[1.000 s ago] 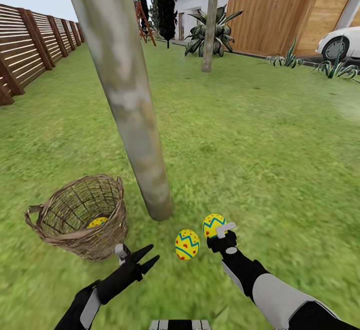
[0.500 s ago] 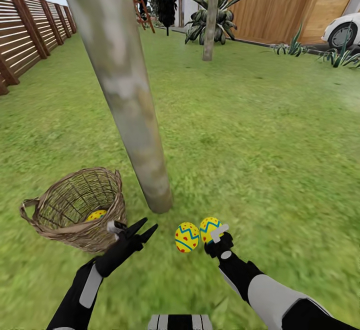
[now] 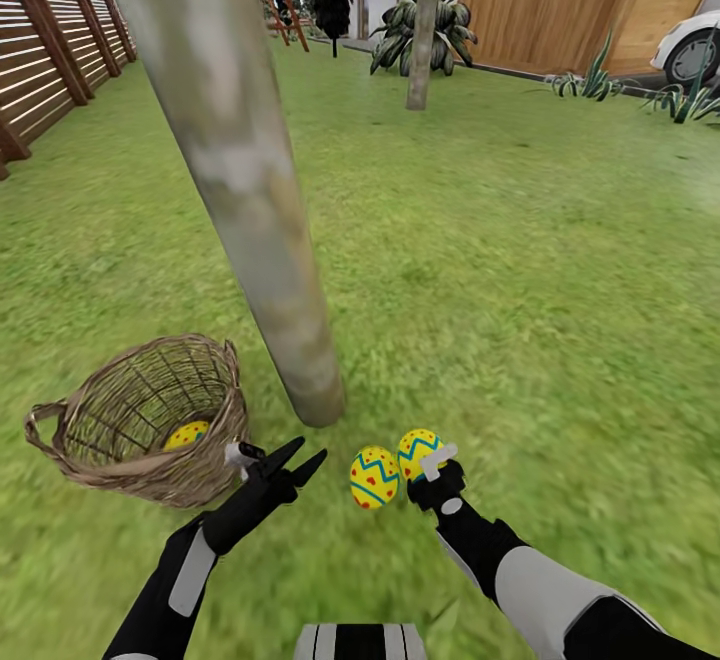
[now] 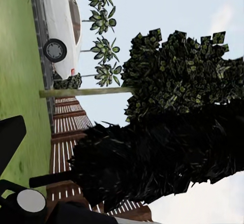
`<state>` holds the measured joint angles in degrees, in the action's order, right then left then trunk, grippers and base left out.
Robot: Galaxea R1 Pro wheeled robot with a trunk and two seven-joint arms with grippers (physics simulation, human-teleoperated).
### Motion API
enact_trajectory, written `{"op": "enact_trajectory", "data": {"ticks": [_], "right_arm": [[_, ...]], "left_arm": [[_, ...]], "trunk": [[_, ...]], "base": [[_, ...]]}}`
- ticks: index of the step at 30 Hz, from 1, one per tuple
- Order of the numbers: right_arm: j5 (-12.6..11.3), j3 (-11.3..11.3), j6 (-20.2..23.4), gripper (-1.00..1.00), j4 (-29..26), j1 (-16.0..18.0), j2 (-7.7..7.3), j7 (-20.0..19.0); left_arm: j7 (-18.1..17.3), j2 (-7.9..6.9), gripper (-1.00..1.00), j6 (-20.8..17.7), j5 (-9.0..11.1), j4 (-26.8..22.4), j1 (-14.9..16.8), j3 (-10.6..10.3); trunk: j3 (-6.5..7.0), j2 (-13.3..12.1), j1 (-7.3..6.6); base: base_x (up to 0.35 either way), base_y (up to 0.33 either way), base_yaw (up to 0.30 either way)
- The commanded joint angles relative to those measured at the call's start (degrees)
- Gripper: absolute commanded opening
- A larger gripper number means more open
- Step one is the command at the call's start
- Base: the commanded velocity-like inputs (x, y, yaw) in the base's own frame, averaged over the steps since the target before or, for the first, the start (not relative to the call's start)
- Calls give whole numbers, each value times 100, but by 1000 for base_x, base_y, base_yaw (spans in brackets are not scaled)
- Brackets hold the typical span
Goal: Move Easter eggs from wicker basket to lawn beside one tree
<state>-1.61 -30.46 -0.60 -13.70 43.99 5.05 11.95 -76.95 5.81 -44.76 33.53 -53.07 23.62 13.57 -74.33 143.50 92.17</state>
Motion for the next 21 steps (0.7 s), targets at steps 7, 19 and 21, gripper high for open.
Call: {"op": "enact_trajectory", "data": {"ticks": [7, 19, 21], "right_arm": [[-24, -31, -1, -100, -234, 4, -35, 34], [-32, -22, -9, -100, -239, 4, -41, 410], [-32, -21, -10, -100, -239, 4, -40, 475]], "left_arm": [[-13, 8, 100, -51, -4, 3, 3, -13], [-13, 8, 100, -50, -4, 8, 3, -20], [-13, 8, 100, -51, -4, 8, 3, -21]], "trunk": [[-4, 1, 2], [-71, 5, 10], [-115, 8, 15]], "base": [[190, 0, 83], [1, 0, 31], [0, 0, 0]]}}
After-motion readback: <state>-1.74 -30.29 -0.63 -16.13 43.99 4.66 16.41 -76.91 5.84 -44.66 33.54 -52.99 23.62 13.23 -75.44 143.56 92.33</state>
